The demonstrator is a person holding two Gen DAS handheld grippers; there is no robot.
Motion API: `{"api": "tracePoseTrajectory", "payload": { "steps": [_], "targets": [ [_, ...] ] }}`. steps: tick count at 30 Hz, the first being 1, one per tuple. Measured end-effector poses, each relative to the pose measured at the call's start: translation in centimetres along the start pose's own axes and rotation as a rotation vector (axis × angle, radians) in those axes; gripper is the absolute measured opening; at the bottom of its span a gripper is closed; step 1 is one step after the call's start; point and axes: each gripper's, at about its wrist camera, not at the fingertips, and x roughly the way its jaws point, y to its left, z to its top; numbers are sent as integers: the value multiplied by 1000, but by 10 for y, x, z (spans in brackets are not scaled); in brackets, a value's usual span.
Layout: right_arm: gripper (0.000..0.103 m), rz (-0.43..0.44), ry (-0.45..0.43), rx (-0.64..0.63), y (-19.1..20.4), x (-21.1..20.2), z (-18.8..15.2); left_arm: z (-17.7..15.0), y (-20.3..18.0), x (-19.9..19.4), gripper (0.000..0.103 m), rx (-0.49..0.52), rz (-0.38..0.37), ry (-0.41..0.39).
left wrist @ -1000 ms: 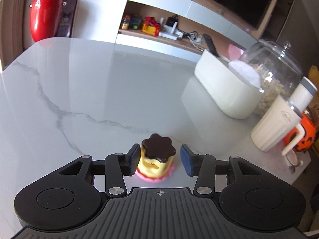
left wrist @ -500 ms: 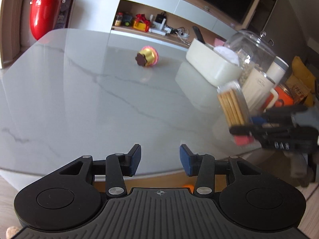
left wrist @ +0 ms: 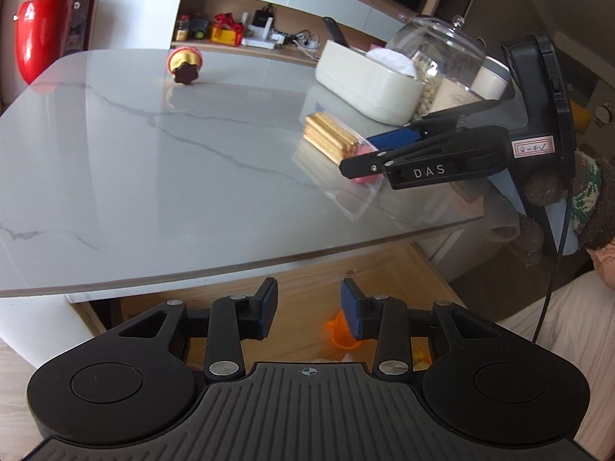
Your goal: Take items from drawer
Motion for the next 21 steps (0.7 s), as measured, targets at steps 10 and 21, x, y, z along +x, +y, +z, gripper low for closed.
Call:
{"api": "tracePoseTrajectory", "payload": {
  "steps": [10,21],
  "targets": [
    [50,27,-53,-81,21,-18,-17,-12,-15,15,40,79,-20,85],
    [63,152,-68,-22,22,-51,-39,-19,-28,49,40,193,-9,252]
  ]
}}
